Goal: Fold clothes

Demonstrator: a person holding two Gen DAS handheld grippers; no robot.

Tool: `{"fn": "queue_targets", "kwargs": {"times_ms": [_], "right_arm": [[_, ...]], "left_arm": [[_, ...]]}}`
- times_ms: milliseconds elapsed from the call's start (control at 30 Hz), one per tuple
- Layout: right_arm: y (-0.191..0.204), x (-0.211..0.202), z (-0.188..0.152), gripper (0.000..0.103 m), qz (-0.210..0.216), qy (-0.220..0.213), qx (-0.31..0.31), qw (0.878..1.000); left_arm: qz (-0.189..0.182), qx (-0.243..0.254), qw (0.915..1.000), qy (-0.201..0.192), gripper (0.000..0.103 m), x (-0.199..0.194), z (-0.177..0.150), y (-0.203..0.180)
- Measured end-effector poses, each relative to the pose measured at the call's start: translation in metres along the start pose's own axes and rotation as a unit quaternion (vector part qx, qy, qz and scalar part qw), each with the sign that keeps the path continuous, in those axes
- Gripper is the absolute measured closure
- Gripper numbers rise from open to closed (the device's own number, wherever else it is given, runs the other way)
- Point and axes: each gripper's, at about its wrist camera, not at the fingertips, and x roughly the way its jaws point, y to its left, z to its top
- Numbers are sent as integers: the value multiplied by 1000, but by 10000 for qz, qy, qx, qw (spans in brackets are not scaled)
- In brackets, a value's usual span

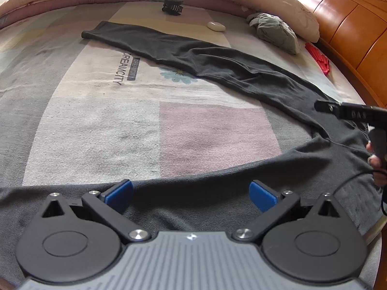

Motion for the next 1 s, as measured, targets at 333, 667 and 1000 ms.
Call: {"fn": "queue_targets", "kwargs": {"times_ms": [333,667,1000], "right_arm": [[3,69,-12,0,-287,192,-8,9994],[-17,57,-1,0,422,346,-5,9985],[-33,51,-13,0,966,210,21,9951]], "left_arm": [[162,-121,9998,80,1,18,21,1],[-508,74,9986,-149,1,44,102,-32],[-1186,118,9927,173,1,151,167,-87]]}}
